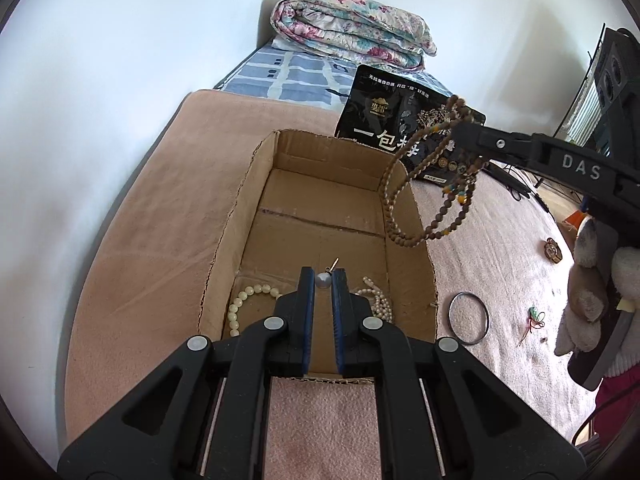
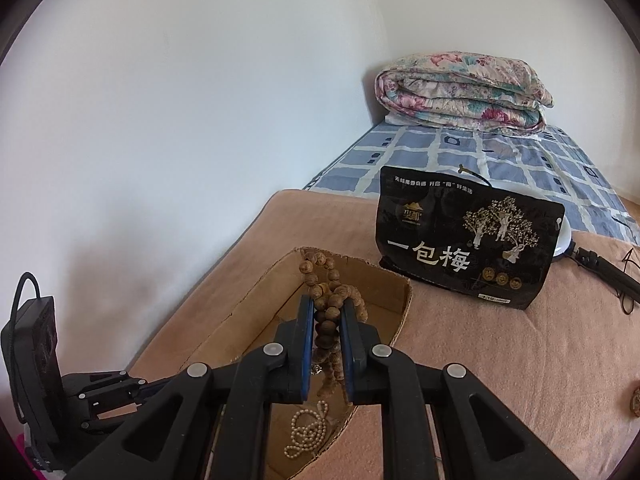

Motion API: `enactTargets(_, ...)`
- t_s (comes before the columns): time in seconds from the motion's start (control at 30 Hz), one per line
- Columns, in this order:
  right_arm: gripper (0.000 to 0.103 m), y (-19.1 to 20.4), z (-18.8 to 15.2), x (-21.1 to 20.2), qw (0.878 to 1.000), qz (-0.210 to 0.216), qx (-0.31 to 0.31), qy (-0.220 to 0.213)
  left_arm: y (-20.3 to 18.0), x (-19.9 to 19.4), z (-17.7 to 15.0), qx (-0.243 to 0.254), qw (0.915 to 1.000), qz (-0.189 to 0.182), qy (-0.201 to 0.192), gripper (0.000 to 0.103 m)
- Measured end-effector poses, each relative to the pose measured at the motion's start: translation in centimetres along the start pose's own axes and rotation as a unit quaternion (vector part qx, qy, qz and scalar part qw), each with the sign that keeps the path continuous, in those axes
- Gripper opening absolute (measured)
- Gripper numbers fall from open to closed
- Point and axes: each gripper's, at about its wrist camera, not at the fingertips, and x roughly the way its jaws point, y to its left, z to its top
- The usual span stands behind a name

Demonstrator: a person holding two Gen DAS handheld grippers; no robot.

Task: Organize jewelry
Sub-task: 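Open the left tool over the box while the right tool drops the mala inside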

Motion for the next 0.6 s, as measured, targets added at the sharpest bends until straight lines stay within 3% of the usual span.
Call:
enactTargets(0.13,0.013,-0.2,-0.4,0.9,1.000,-0.002,0.006,0.009,-0.4,0.3,0.1,0.004,0.9999,-0.009,0.007,0.006)
enactTargets(0.2,0.031,-0.6,-0.6,1.0,1.000,-0.007,0.014,0.011,-0.6,0.4,0.0,0.003,1.0000,-0.003,0.007,0.007)
enactTargets(0.27,0.065,-1.0,-0.7,0.9,1.000,-0.017,0.023,0.007,-0.8,0.7,0.1,0.005,0.9998,-0.002,0.017,0.030)
enactTargets(0.3,0.072,-1.3,-0.7,0.7,0.999,-0.025,0.028,0.005,-0.8,0.7,0.0,0.003,0.9998,0.002,0.017,0.058)
enactTargets(0.33,0.079,-1.5,-0.6,0.5,0.999,-0.033,0.032,0.001,-0.8,0.4,-0.1,0.001,1.0000,0.005,0.008,0.067)
enactTargets(0.6,0.090,-2.4,-0.6,-1.2,0.998,-0.060,0.035,-0.003,-1.5,-0.5,0.0,0.006,0.9999,0.007,-0.006,0.067)
